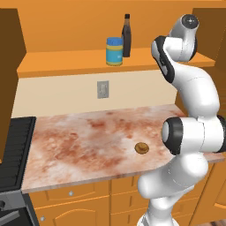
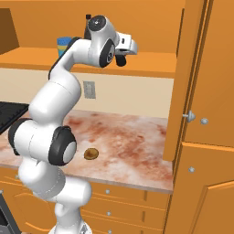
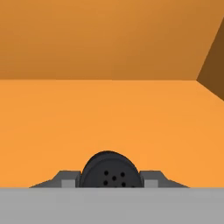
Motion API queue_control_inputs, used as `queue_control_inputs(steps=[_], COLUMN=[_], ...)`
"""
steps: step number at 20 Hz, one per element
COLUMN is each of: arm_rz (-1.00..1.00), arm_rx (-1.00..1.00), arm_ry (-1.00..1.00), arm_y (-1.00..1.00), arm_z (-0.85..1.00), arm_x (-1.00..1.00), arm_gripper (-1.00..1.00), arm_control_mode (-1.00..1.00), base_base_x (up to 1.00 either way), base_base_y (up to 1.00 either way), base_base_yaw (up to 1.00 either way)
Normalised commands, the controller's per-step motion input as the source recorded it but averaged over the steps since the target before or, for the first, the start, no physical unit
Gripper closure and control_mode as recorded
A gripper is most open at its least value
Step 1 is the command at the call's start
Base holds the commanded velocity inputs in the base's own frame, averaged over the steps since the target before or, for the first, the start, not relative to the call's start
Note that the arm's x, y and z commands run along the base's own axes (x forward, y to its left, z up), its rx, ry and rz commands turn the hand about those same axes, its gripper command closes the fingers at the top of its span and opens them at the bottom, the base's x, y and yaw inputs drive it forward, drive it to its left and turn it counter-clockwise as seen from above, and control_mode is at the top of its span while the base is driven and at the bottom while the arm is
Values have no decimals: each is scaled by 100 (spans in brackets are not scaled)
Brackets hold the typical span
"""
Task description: There are various items on the counter. Only move the condiments/shakers into the cabinet.
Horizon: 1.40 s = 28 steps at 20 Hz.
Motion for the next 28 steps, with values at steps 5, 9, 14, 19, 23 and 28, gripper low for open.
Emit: queue_control_inputs(steps=[5, 9, 14, 19, 23, 28], arm_rz=[0, 0, 0, 0, 0, -1], arm_rx=[0, 0, 0, 1, 5, 1], arm_ry=[7, 0, -8, -19, -25, -22], arm_y=[0, 0, 0, 0, 0, 0], arm_z=[0, -7, -18, -22, -6, -1], arm_x=[5, 0, 6, 8, 13, 33], arm_gripper=[100, 100, -100, -100, -100, -100], arm_control_mode=[-100, -100, -100, -100, -100, -100], base_base_x=[0, 0, 0, 0, 0, 0], base_base_y=[0, 0, 0, 0, 0, 0], base_base_yaw=[0, 0, 0, 0, 0, 0])
